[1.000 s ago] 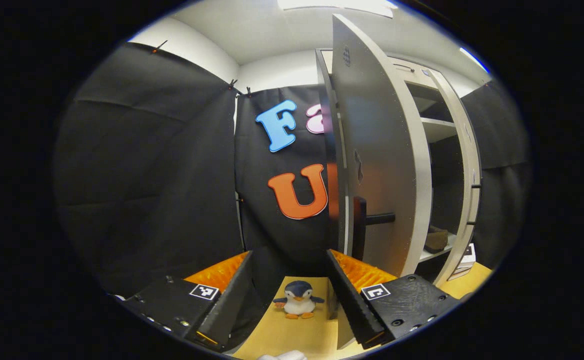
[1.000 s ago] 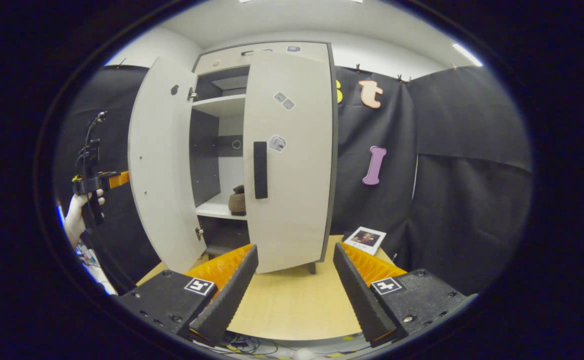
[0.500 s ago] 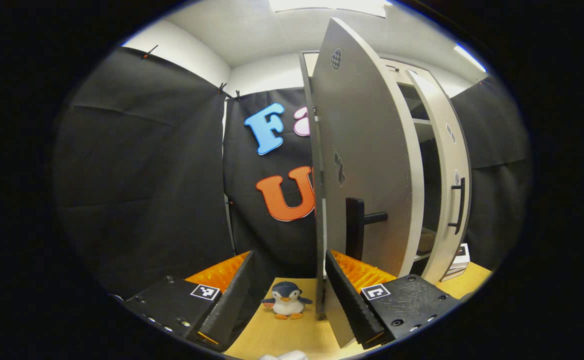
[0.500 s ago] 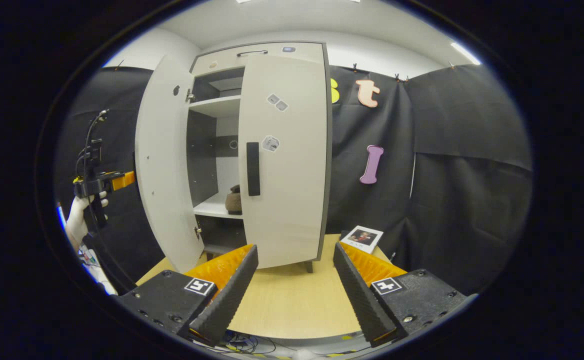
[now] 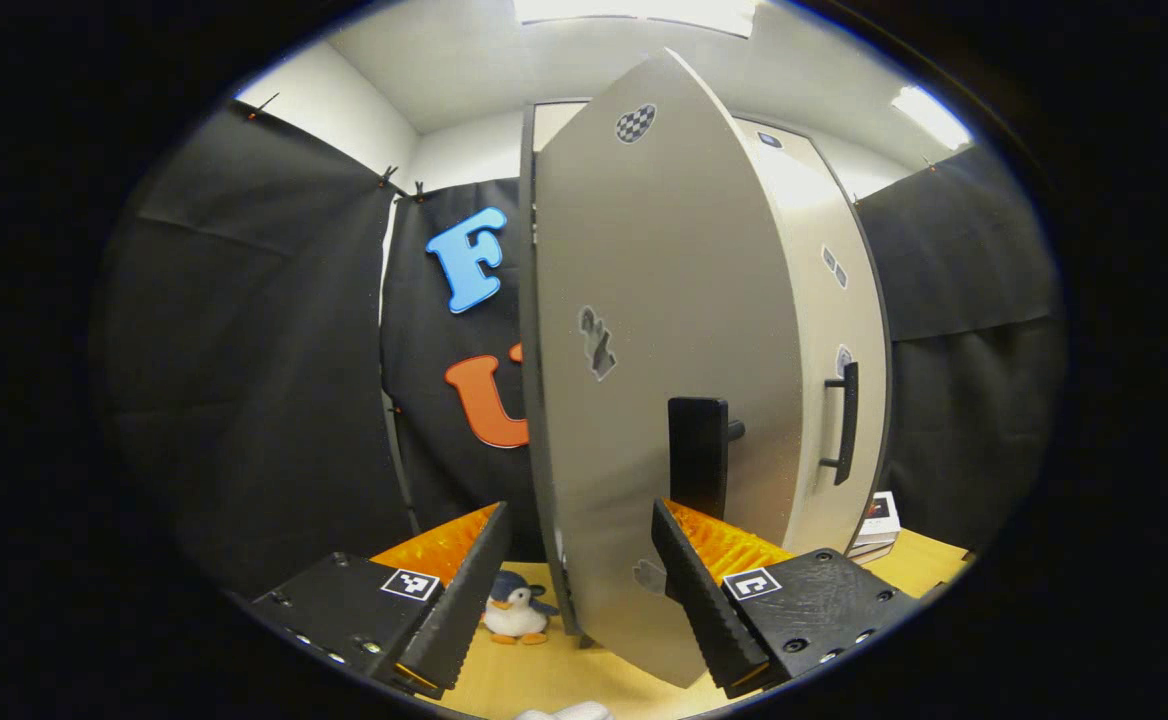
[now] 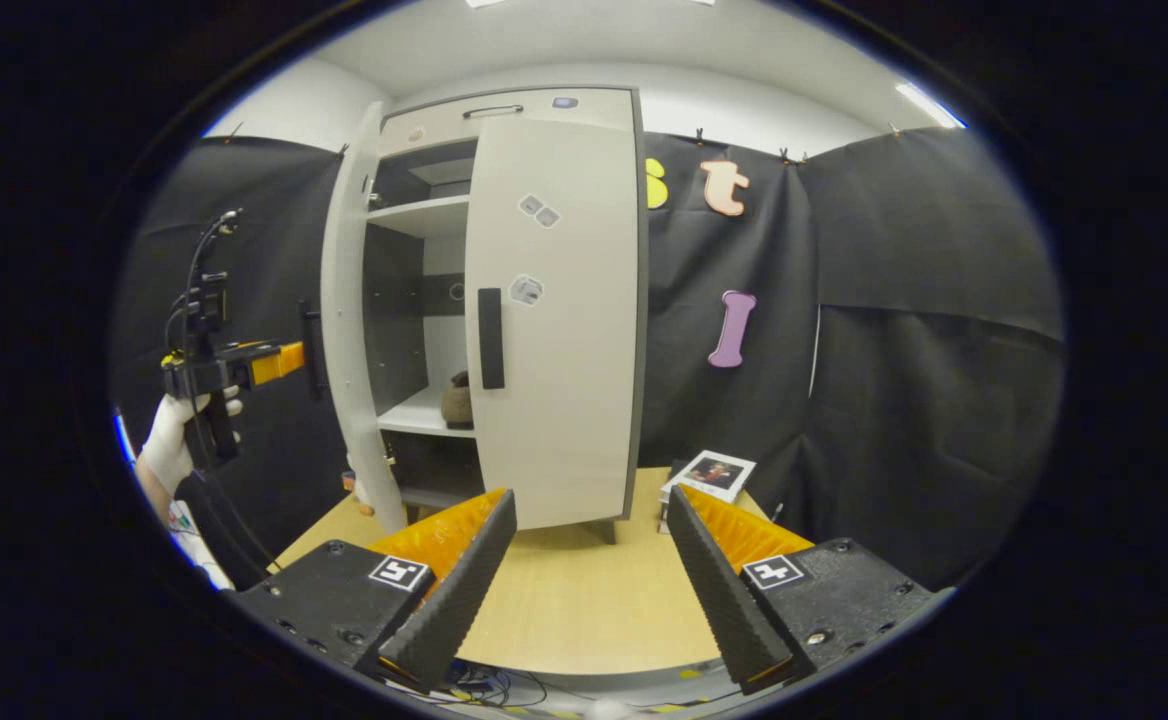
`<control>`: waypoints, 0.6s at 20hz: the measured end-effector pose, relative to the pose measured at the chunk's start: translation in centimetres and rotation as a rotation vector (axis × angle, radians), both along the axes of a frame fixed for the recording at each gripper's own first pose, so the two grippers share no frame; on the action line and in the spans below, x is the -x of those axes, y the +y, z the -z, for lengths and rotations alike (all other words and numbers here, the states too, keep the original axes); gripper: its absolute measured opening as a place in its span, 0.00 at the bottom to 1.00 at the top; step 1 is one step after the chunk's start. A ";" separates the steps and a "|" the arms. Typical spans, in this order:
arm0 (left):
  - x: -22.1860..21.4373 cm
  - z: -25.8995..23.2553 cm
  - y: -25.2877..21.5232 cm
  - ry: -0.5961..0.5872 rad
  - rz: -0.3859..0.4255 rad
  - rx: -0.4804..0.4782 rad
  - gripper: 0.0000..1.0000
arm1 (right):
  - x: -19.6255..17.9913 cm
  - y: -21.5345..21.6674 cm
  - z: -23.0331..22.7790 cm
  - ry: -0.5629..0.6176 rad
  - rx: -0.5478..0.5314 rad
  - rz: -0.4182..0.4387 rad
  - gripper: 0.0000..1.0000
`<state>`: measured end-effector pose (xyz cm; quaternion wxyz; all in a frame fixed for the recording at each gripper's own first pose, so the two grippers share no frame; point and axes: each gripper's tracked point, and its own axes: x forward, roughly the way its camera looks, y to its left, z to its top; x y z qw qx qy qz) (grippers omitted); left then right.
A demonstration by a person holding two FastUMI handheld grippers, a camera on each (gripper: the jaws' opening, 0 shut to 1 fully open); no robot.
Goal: Grab one shoe with the right hand and put it into the shoe cabinet, grab the other shoe with the left hand and put it into the shoe cabinet; then close the right door with the right hand and the left door with the left hand.
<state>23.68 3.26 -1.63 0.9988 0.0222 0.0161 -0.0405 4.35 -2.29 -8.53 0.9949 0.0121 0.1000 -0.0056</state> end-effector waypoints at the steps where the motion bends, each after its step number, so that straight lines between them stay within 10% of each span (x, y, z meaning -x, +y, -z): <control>1: -0.3 0.1 -0.7 0.003 0.007 -0.003 0.90 | 0.1 -0.1 0.0 -0.001 -0.002 0.003 0.99; 12: 3.8 1.6 -3.5 0.052 0.034 0.014 0.96 | 0.6 0.5 -0.8 -0.034 -0.051 -0.002 0.99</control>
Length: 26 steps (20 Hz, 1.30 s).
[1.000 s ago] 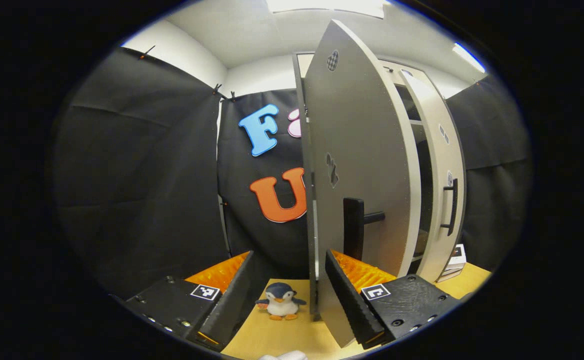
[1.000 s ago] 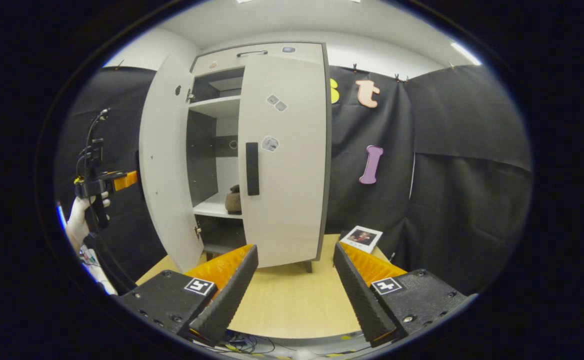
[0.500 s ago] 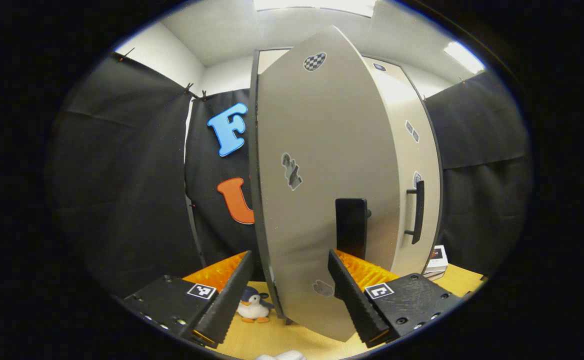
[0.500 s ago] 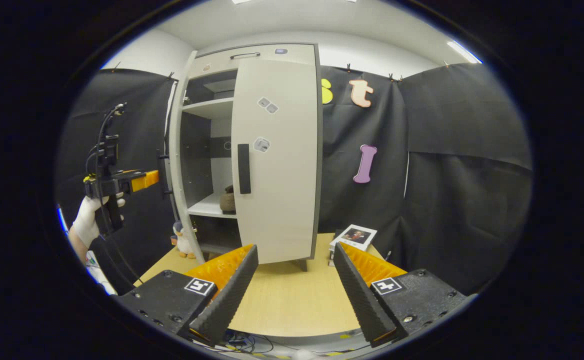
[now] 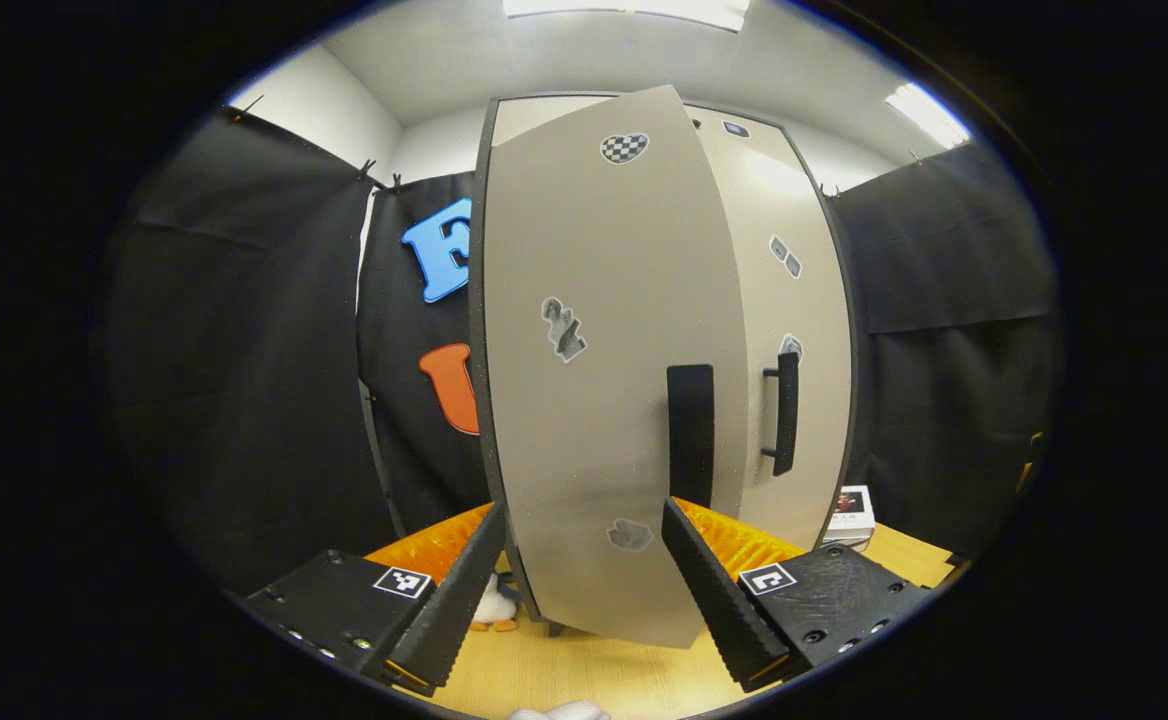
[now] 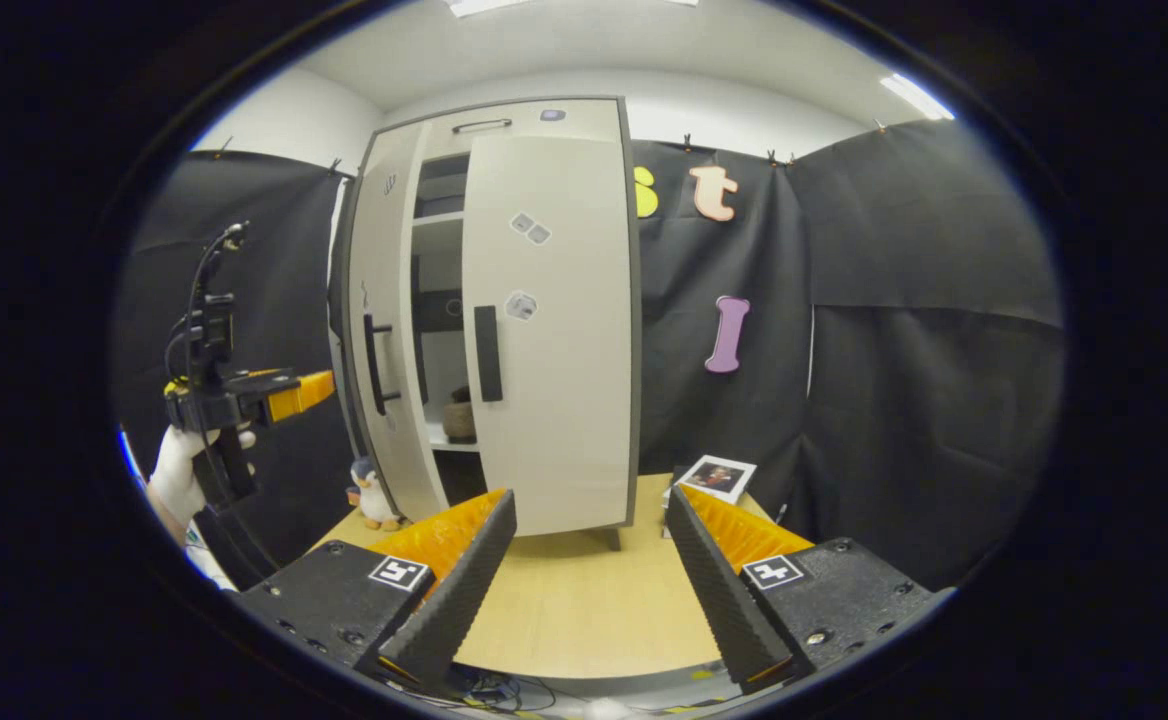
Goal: Grab one shoe with the right hand and put it into the shoe cabinet, grab the other shoe with the left hand and put it into the shoe cabinet; then close the right door with the right hand and the left door with the left hand.
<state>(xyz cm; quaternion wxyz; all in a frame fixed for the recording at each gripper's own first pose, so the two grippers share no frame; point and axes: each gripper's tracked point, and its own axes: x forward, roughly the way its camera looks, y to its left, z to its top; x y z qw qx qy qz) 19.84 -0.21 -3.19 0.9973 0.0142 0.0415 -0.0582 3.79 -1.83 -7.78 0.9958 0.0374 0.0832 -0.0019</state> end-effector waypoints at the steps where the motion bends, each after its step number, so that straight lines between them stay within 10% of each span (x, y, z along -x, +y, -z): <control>1: 1.1 0.3 -0.1 0.012 0.000 0.005 0.96 | -0.1 0.5 -0.2 -0.001 -0.010 -0.004 0.99; 12: 14.0 -0.5 1.1 0.027 -0.121 0.051 0.96 | 1.0 3.3 -1.7 -0.066 -0.001 -0.127 0.99; 26: 25.7 -1.9 -10.3 0.025 -0.157 0.062 0.95 | 9.8 -9.3 -0.3 -0.059 -0.013 -0.138 0.99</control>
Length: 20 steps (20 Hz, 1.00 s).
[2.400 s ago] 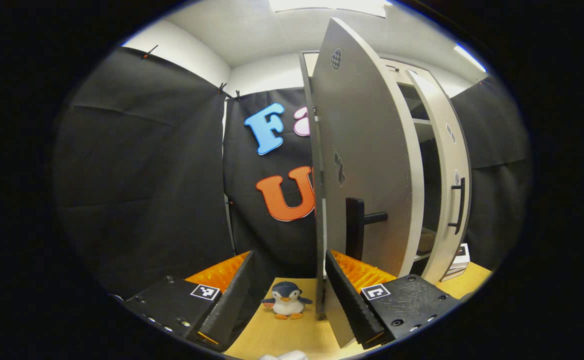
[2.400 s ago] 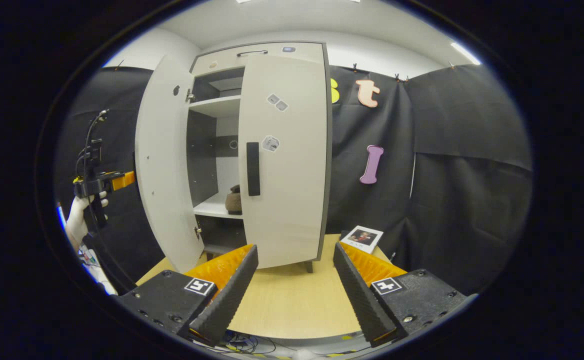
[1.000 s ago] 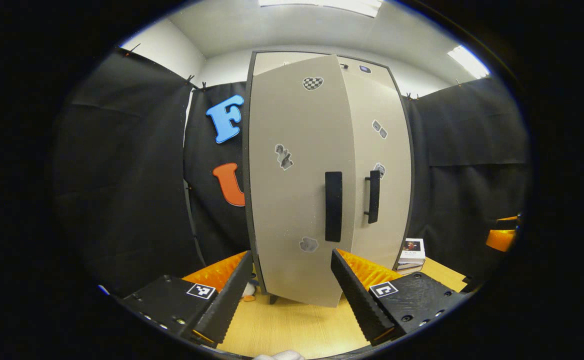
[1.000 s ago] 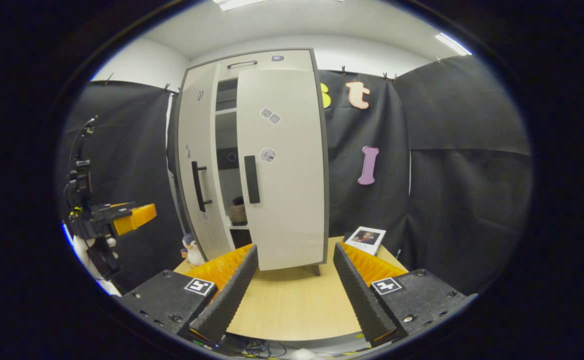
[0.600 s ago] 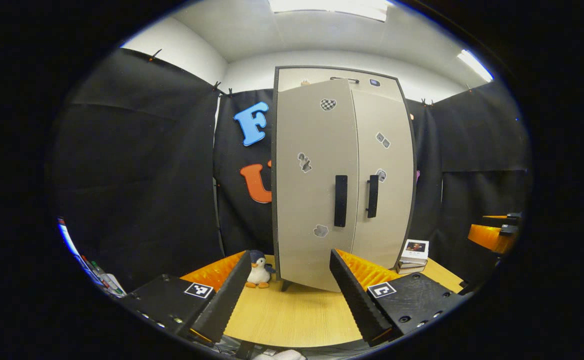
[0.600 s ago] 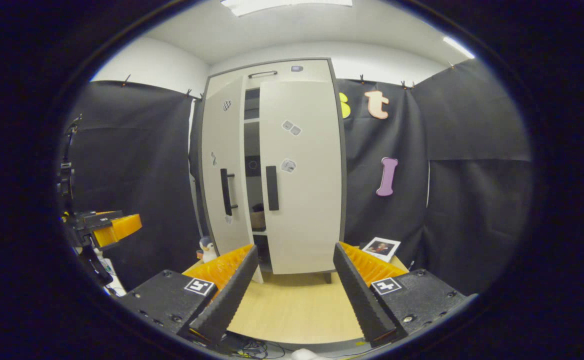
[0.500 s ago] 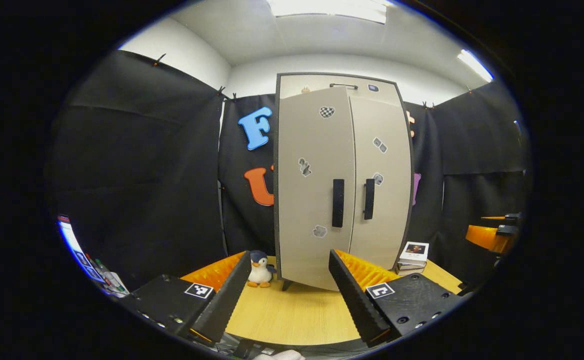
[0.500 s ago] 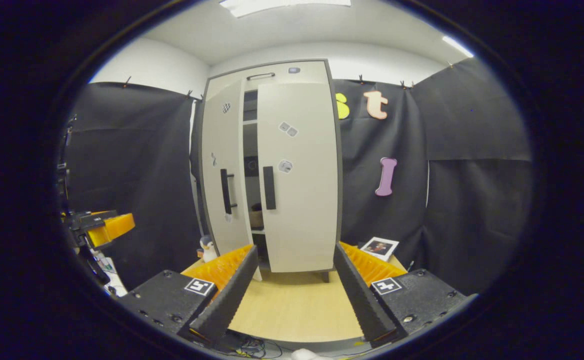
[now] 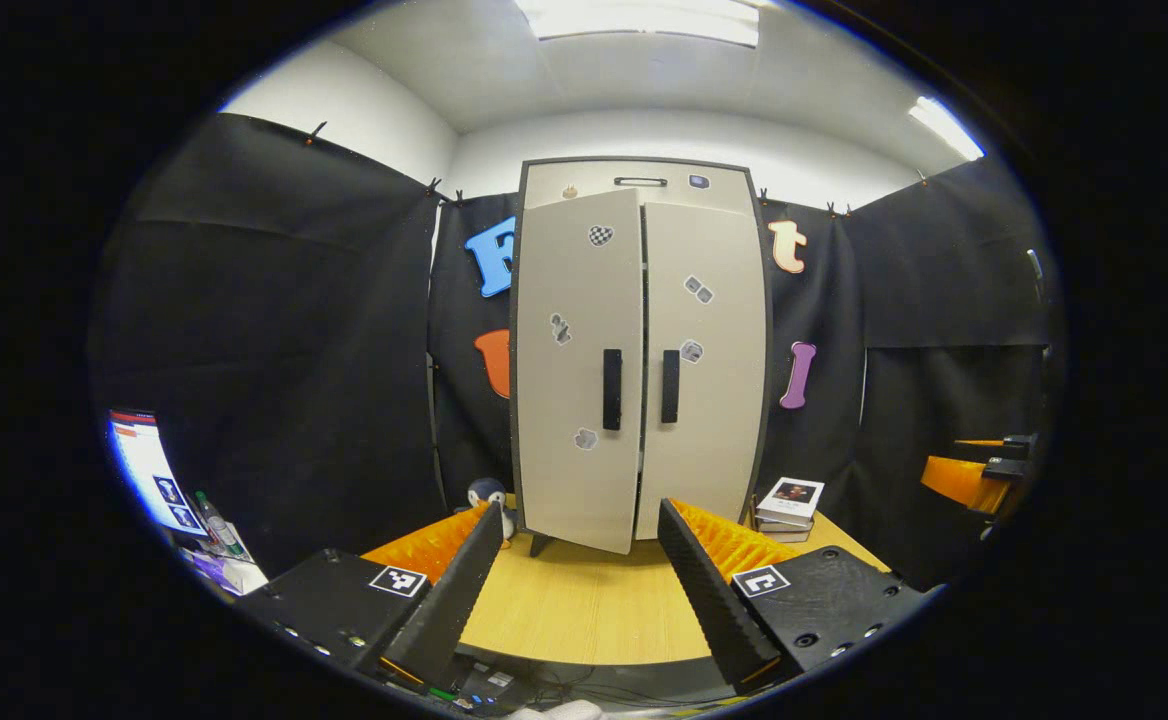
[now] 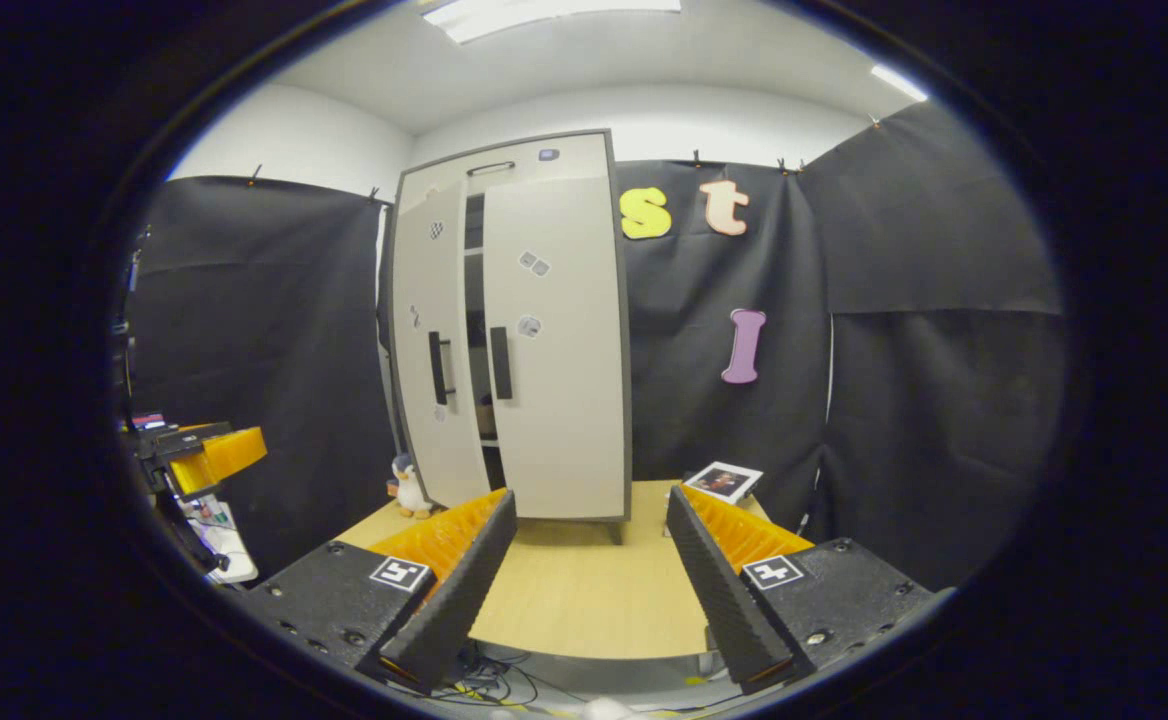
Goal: Grab one shoe with the right hand and put it into the shoe cabinet, grab the other shoe with the left hand and put it into the shoe cabinet; then close the right door with the right hand and the left door with the left hand.
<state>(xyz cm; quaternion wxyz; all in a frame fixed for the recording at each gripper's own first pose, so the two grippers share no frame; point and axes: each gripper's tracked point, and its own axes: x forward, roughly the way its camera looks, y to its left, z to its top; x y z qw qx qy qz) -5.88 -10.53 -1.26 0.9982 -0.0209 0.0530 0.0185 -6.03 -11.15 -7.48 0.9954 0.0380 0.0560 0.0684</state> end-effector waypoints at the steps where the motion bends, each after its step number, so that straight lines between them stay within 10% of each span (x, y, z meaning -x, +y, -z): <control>1: 0.5 -0.1 -0.7 -0.001 0.007 -0.001 0.95 | 0.5 -0.7 0.1 -0.001 -0.003 0.008 0.99; 20: 3.3 -0.3 -1.3 0.016 -0.013 -0.017 0.94 | 1.3 -1.0 -0.4 -0.037 -0.007 -0.020 0.95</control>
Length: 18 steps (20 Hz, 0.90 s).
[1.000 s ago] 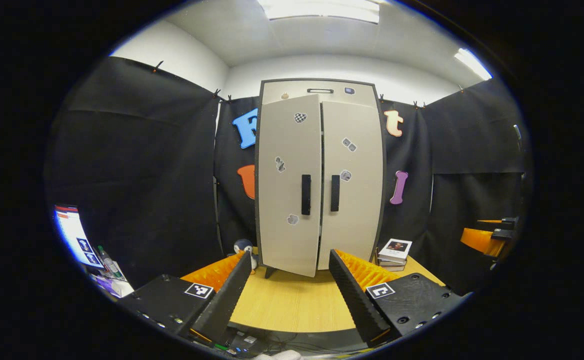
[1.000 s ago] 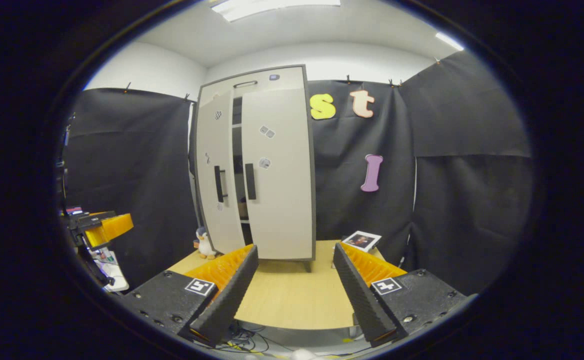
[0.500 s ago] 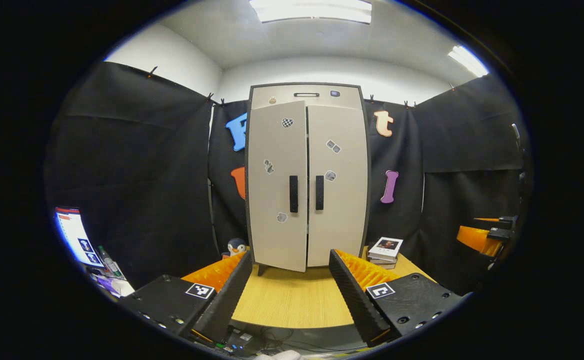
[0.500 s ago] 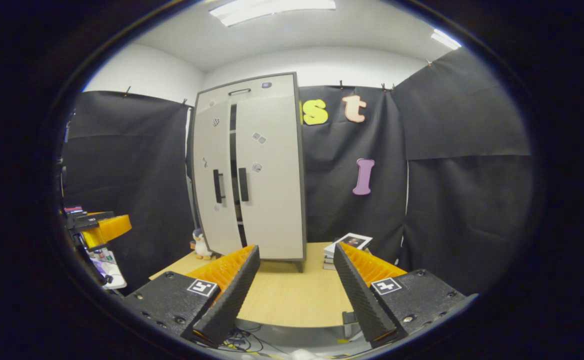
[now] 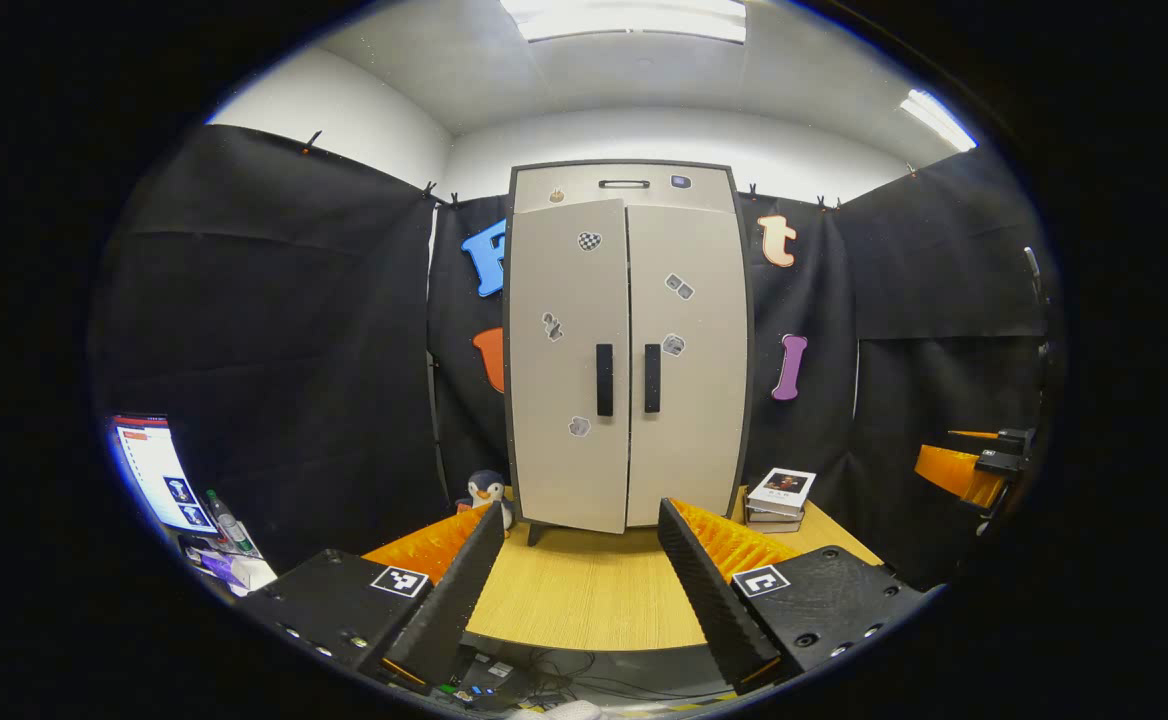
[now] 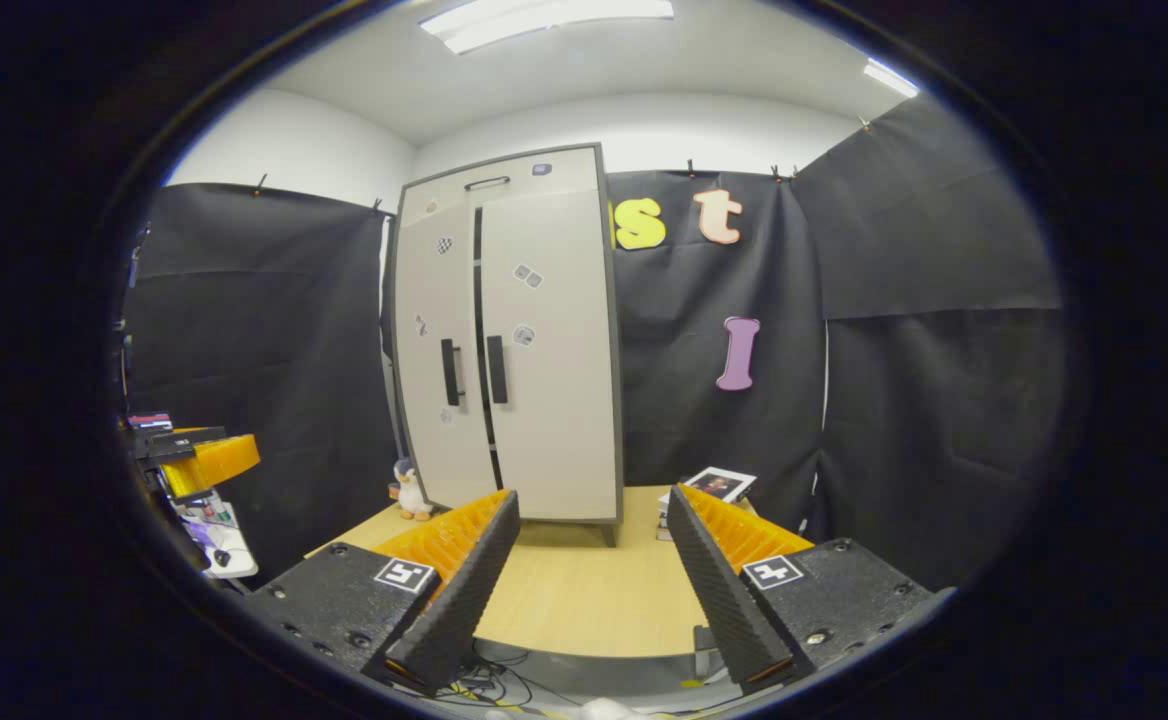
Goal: Grab one shoe with the right hand and put it into the shoe cabinet, grab the other shoe with the left hand and put it into the shoe cabinet; then close the right door with the right hand and the left door with the left hand.
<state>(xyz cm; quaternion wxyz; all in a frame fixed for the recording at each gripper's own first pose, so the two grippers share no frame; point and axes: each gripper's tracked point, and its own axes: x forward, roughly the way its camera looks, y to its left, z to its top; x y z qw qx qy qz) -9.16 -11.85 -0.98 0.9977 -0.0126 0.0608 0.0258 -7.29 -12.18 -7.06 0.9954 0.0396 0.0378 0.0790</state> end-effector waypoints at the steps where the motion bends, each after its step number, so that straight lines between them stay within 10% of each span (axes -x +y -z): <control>1: 0.0 0.0 0.1 0.000 -0.004 0.001 0.98 | -0.2 0.2 0.0 -0.001 0.002 -0.004 0.97; 18: -0.2 -0.2 0.2 0.002 -0.041 0.007 0.98 | -1.4 0.6 -0.1 0.003 0.020 -0.043 0.97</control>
